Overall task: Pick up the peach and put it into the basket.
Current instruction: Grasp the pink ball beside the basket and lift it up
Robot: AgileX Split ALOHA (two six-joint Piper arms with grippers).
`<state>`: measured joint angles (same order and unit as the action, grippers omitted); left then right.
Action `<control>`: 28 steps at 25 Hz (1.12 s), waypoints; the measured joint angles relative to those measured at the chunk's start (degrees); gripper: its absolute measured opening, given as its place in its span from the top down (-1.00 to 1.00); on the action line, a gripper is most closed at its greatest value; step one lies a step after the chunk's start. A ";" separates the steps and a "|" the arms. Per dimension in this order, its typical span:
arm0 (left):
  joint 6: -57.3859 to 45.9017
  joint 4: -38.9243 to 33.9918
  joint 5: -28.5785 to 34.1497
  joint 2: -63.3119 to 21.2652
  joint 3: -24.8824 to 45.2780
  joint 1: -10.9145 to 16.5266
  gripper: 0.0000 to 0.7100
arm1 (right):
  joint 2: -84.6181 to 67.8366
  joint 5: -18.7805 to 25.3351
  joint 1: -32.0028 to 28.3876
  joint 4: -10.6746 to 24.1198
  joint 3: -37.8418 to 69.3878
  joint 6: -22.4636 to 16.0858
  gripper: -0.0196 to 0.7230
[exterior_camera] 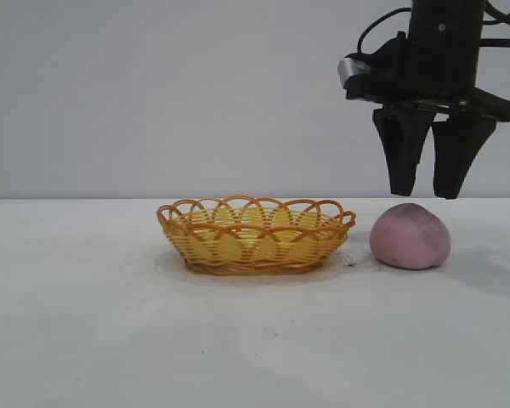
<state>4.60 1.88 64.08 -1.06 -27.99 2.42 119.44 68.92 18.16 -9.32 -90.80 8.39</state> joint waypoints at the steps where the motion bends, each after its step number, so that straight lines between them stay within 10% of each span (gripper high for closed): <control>1: 0.00 0.00 0.00 0.00 0.00 0.00 -0.39 | 0.25 -0.25 0.00 0.00 0.00 0.00 0.09; 10: 0.00 0.00 0.00 0.00 0.00 0.00 -0.39 | 3.92 -3.04 0.00 -0.11 0.00 0.00 0.09; 17: 0.00 0.00 0.00 0.00 0.00 0.00 -0.39 | 4.05 -2.43 0.00 0.26 0.00 0.00 0.95; 28: 0.00 0.00 0.00 0.00 0.00 0.00 -0.39 | 1.23 0.86 0.00 1.13 -11.48 0.10 0.95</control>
<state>4.60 1.88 64.08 -1.06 -27.99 2.42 120.67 69.79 18.16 -8.19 -102.28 8.49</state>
